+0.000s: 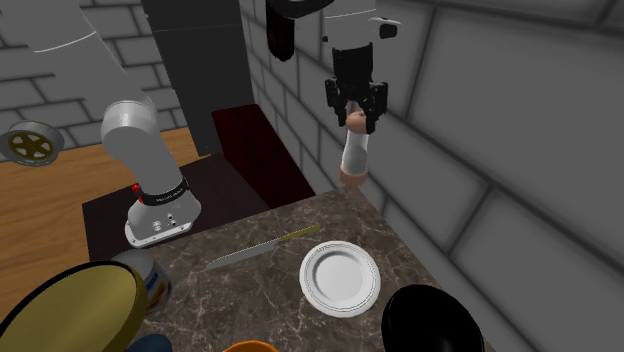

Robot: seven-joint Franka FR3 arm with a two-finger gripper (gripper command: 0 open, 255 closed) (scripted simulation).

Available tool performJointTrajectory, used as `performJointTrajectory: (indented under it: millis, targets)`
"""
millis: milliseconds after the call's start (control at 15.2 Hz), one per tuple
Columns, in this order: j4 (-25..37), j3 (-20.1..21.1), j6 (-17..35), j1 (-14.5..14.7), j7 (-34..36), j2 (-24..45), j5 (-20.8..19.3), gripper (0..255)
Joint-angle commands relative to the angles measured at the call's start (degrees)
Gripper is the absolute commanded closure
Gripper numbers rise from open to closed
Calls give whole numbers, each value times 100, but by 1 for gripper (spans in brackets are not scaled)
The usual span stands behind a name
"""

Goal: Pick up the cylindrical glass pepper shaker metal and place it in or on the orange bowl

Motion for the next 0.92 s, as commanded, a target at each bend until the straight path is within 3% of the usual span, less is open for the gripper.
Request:
performJointTrajectory:
  millis: [0, 858]
  targets:
    - [-23, -47, -68, -52, -90, -114, -47, 255]
    - [-281, -934, -400, -764, -1527, -1065, -535, 255]
